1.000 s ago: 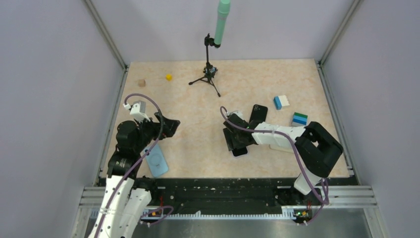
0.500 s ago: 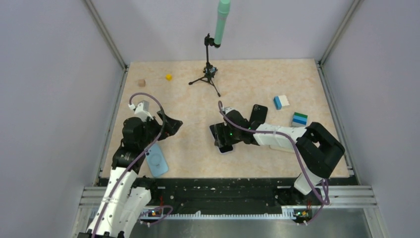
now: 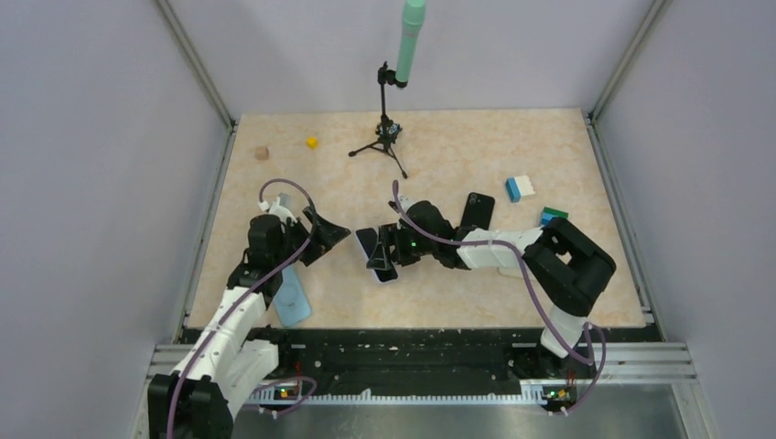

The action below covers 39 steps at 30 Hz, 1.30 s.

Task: Take the phone out of the phone case
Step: Pick up the phone at the center of the board.

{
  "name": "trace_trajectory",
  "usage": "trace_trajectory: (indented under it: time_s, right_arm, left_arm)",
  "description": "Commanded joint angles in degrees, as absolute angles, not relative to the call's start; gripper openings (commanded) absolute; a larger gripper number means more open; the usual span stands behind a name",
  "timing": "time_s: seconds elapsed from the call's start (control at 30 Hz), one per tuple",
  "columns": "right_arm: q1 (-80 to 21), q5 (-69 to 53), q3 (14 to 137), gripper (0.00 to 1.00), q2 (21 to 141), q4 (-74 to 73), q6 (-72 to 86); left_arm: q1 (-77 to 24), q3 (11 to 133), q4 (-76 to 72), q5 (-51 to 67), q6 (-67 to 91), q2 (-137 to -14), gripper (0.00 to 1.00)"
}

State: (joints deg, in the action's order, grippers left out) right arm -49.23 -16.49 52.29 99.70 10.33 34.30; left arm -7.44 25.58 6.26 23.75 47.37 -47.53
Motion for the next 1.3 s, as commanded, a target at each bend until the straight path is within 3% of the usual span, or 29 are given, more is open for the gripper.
trace_trajectory:
  time_s: [0.0, 0.27, 0.4, 0.63, 0.8, 0.97, 1.17, 1.27]
  right_arm:
    - [-50.63, -21.77, 55.66, 0.59, 101.04, 21.07, 37.47]
    - [-51.86, -21.98, 57.38, 0.59, 103.61, 22.5, 39.86]
    - [-52.01, -22.83, 56.61, 0.6, 103.58, 23.68, 40.44]
    - [-52.45, -23.41, 58.75, 0.6, 104.19, 18.86, 38.83]
    - [-52.71, -24.87, 59.4, 0.6, 104.75, 17.89, 38.76]
    - [-52.73, -27.13, 60.96, 0.6, 105.32, 17.85, 38.6]
    - [-52.8, -25.44, 63.11, 0.6, 105.35, 14.87, 36.45]
    - [-52.73, -24.93, 64.61, 0.62, 106.0, 12.72, 35.55]
  left_arm:
    - [-8.56, 25.42, 1.1, 22.51, 49.63, -50.93, 0.85]
    - [-12.3, 24.25, -6.22, 21.39, 53.81, -57.05, 0.81]
    - [-13.72, 23.29, -7.66, 20.39, 55.88, -59.33, 0.65]
    - [-15.96, 21.96, -10.25, 19.34, 58.28, -62.24, 0.61]
    - [-16.08, 22.81, -10.43, 19.53, 56.48, -63.93, 0.47]
    - [-16.08, 25.13, -7.86, 19.51, 53.39, -64.33, 0.4]
    - [-16.08, 26.54, -6.13, 21.22, 52.21, -64.55, 0.18]
    - [-16.04, 26.89, -6.22, 22.26, 52.02, -65.42, 0.0]
